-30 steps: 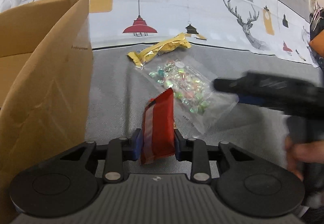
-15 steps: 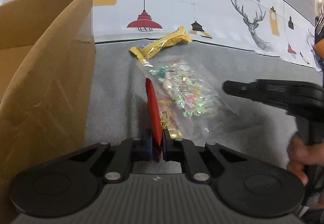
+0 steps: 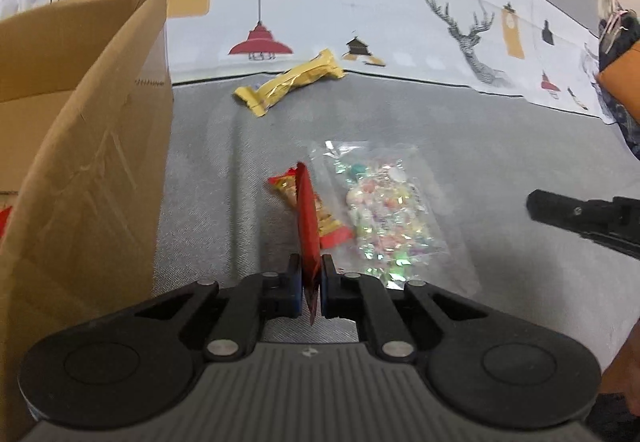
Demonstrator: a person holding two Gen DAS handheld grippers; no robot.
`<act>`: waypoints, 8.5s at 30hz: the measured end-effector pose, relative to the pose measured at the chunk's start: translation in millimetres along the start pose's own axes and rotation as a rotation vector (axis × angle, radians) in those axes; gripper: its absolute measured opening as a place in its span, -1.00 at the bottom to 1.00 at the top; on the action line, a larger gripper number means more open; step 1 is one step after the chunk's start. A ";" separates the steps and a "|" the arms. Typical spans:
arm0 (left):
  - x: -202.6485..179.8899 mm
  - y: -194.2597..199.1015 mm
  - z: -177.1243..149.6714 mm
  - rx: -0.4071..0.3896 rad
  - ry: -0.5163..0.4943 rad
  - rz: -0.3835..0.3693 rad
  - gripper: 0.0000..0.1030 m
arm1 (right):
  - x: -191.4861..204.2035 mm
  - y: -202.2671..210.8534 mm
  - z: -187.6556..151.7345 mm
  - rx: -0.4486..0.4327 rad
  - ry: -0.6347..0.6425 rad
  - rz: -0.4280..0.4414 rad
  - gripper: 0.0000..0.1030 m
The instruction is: Organize snacks
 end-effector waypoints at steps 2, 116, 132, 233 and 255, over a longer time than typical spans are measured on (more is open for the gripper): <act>-2.0 5.5 -1.4 -0.007 -0.002 0.003 -0.83 | 2.8 7.6 -0.7 -0.002 0.045 -0.034 -1.00; -16.8 85.5 27.7 -0.130 -0.024 0.118 0.64 | 68.6 36.9 -21.2 -0.134 -0.014 -0.094 0.79; 20.8 -70.5 81.9 0.044 0.122 0.188 -1.00 | 38.1 -92.8 25.6 -0.047 -0.007 -0.047 0.79; 219.0 189.2 -0.8 -0.033 0.192 0.300 -0.66 | 349.1 -66.1 -69.5 0.097 0.460 -0.058 -0.74; 93.9 413.4 4.4 -0.260 0.090 0.332 1.00 | 387.6 141.5 -59.2 -0.024 0.409 -0.076 0.86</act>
Point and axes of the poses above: each gripper's, at about its wrist camera, not at the fingertips, and y roughly against the way its jaws point, x to its left, z to its top, the point moved 4 cm from there along -y, roughly the way its jaws point
